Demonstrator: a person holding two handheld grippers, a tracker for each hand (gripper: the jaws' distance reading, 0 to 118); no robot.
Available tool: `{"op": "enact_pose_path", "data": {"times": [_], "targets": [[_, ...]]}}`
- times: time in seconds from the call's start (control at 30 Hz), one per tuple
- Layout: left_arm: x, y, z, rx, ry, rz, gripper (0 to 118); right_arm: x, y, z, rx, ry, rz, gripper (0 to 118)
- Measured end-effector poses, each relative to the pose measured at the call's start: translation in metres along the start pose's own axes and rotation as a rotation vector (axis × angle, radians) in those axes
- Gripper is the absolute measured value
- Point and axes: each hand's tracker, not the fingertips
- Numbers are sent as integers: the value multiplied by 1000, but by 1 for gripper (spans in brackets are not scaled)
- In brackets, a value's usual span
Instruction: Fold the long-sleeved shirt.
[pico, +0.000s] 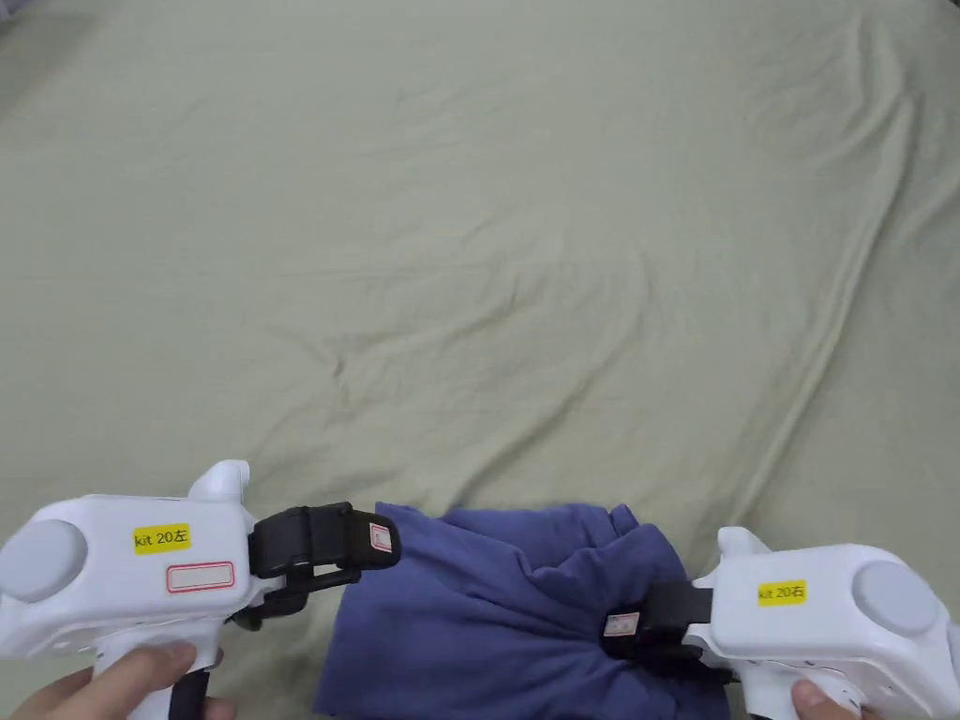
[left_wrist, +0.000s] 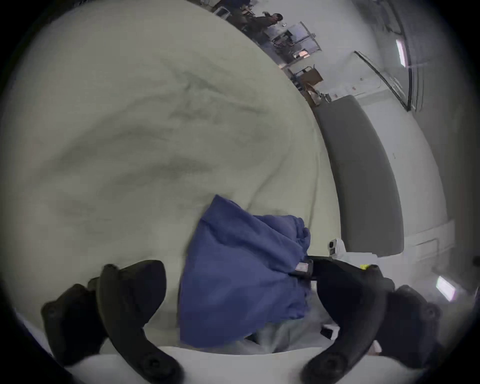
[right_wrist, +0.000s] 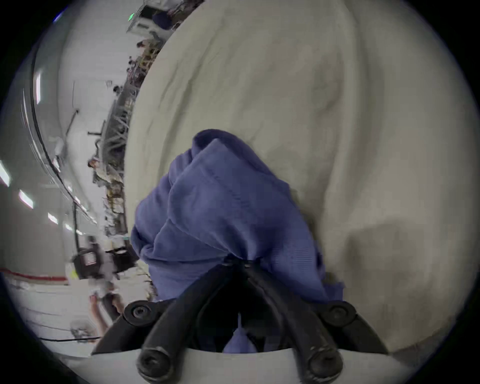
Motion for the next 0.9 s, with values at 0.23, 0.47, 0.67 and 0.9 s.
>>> {"op": "enact_pose_path", "data": {"times": [0.23, 0.47, 0.67, 0.9], "targets": [[-18, 8, -49, -150, -130, -35, 95, -6, -6, 2, 15, -13, 29, 0], [0, 0, -68, -190, -129, -21, 5, -51, -20, 12, 59, -126, 101, 0], [-1, 27, 38, -9, -59, -59, 5, -146, -48, 13, 160, -128, 265, 0], [-42, 54, 182, 115, 292, -59, 5, -288, -100, -44, 96, 18, 466, 0]]}}
